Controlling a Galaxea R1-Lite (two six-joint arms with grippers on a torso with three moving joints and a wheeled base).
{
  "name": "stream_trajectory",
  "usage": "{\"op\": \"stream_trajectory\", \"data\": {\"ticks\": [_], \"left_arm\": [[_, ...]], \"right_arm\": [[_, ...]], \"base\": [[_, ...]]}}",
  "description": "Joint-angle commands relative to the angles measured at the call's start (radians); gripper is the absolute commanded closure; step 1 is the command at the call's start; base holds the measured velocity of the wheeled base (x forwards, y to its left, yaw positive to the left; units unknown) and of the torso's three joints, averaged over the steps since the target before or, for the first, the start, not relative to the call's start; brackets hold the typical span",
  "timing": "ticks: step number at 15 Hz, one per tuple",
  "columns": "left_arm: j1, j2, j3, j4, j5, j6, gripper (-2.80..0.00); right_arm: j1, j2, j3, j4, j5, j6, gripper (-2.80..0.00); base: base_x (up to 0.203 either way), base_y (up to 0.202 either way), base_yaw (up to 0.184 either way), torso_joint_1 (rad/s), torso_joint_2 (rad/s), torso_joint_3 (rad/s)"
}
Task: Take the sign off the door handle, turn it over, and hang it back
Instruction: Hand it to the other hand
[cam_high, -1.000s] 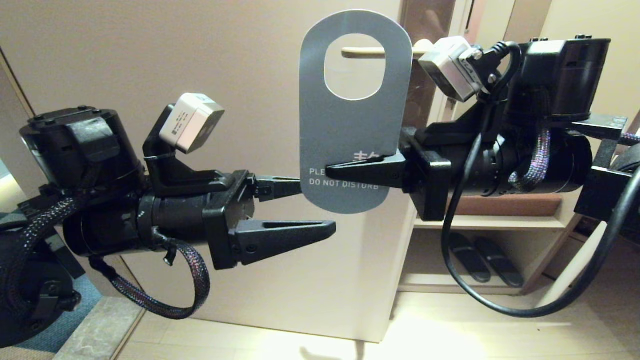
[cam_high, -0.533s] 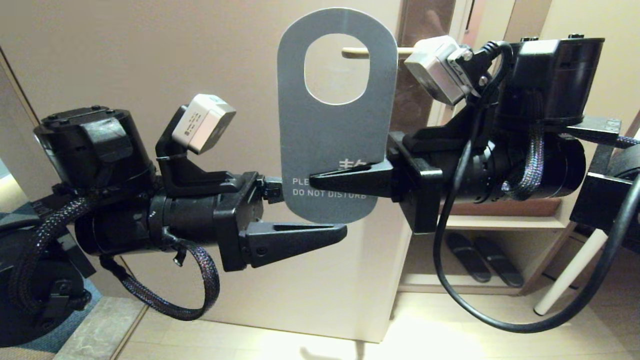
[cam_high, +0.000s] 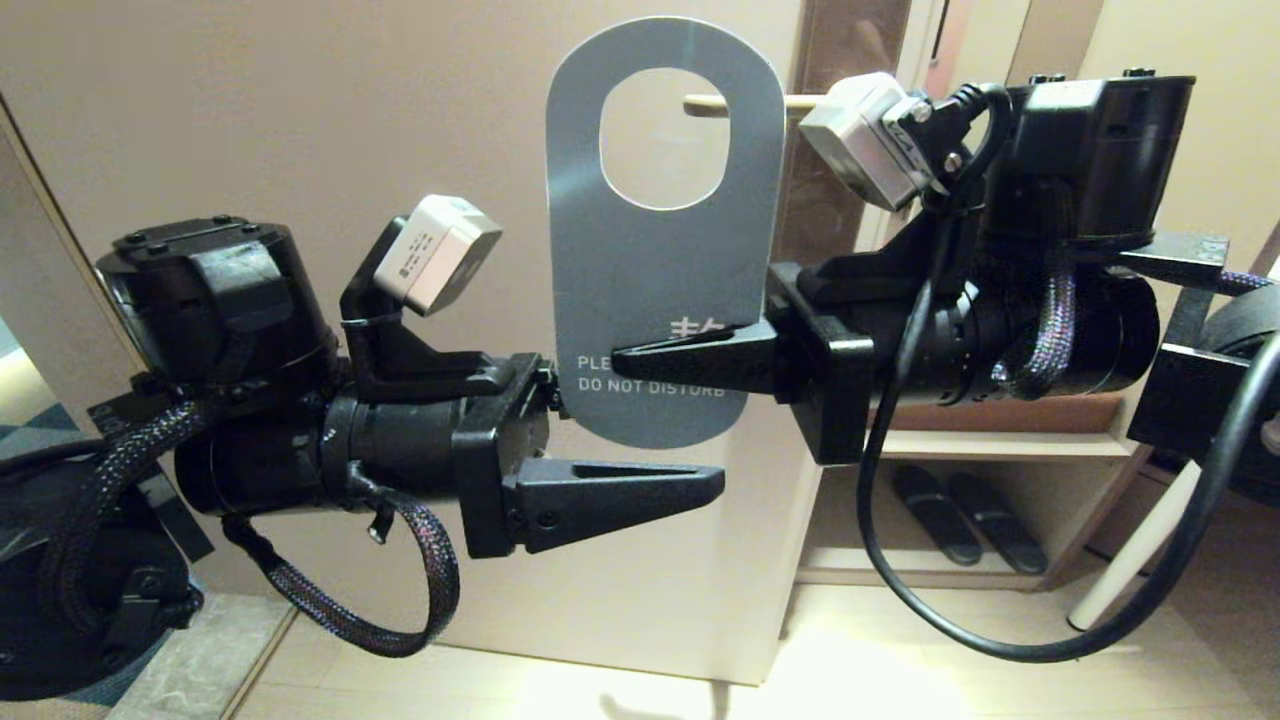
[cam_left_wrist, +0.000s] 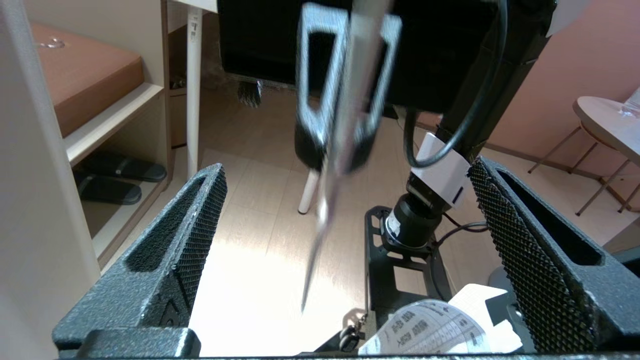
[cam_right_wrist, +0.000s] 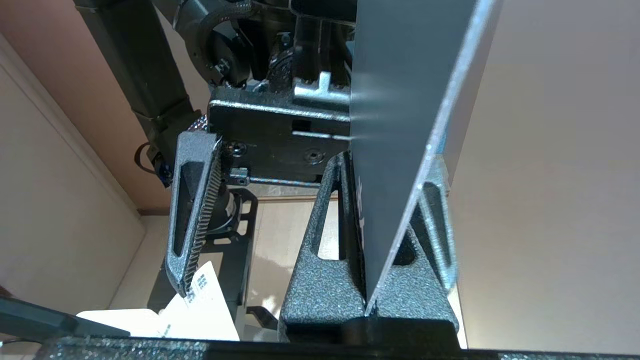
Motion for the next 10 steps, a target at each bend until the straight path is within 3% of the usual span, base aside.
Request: {"op": "stream_trajectory", "data": {"ticks": [1, 10], "left_arm": [[-0.001, 0.009, -0.017, -0.005, -0.005, -0.004, -2.80], [-0.022, 0.014, -0.025, -0.005, -0.005, -0.028, -2.80]], "right_arm": [[0.003, 0.005, -0.001, -0.002, 0.005, 0.000, 0.00], [0.010, 0.011, 0.001, -0.004, 0.005, 0.000, 0.00]], "base": [[0.000, 0.000, 0.000, 0.000, 0.00, 0.000], [0.000, 0.000, 0.000, 0.000, 0.00, 0.000]]}}
